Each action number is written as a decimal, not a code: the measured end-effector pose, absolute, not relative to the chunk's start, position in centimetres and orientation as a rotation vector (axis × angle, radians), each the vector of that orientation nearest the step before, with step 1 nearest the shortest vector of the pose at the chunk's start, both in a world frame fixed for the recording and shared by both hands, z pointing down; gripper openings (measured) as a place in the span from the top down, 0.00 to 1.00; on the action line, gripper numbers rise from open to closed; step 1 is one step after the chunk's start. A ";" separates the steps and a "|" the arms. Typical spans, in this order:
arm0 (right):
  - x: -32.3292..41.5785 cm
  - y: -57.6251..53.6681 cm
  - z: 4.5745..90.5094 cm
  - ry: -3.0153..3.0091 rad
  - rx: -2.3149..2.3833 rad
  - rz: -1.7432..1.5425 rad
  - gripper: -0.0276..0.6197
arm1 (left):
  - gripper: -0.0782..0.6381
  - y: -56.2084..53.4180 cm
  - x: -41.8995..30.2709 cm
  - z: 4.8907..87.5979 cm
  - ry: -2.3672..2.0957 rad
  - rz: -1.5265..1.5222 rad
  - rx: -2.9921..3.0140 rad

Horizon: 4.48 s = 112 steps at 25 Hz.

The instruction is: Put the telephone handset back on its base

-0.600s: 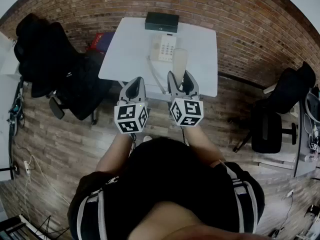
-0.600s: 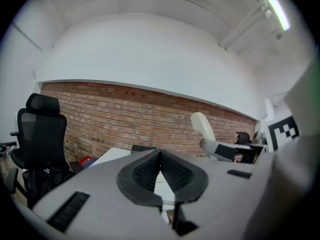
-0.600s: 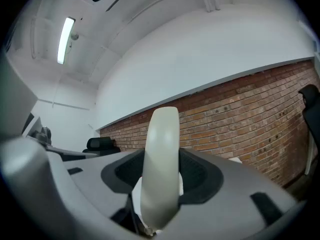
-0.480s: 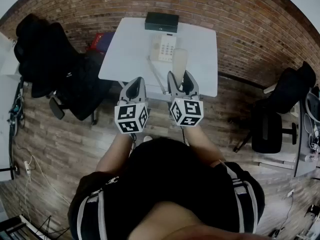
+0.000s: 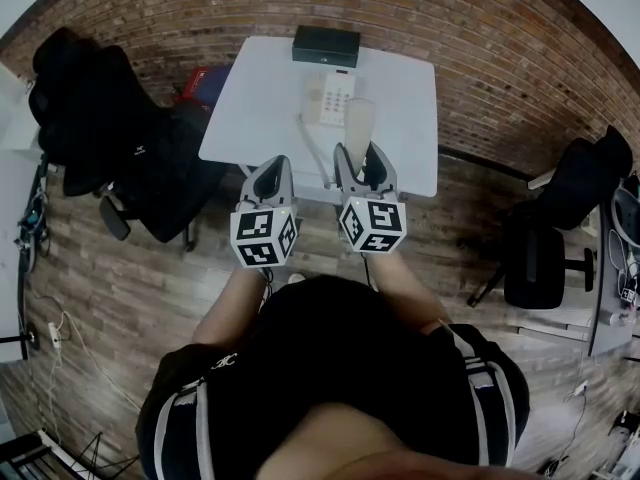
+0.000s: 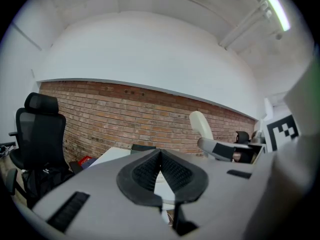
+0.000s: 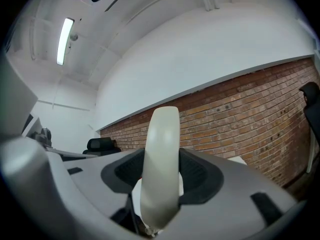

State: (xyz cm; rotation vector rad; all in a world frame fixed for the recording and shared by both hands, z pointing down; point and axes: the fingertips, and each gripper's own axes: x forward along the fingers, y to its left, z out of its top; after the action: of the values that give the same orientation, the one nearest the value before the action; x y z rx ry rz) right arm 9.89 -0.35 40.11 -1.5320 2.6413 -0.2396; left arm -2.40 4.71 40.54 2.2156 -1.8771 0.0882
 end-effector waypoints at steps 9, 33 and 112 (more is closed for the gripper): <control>7.5 -0.7 40.2 2.644 -1.564 -0.226 0.65 | 0.89 4.3 -4.9 41.1 -1.850 0.078 2.223; 3.0 -0.2 40.6 2.586 -1.626 -0.205 0.65 | 0.89 4.2 -10.6 42.2 -1.810 0.061 2.266; -2.5 -31.4 57.6 2.607 -2.041 -0.901 0.65 | 0.89 -30.5 -15.7 49.3 -1.459 0.253 2.271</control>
State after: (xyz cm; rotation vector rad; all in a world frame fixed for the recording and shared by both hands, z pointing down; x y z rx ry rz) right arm -2.48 -31.37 57.60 -2.0410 2.6068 -0.9008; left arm -15.71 -30.45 49.28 2.2715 -1.4587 0.2533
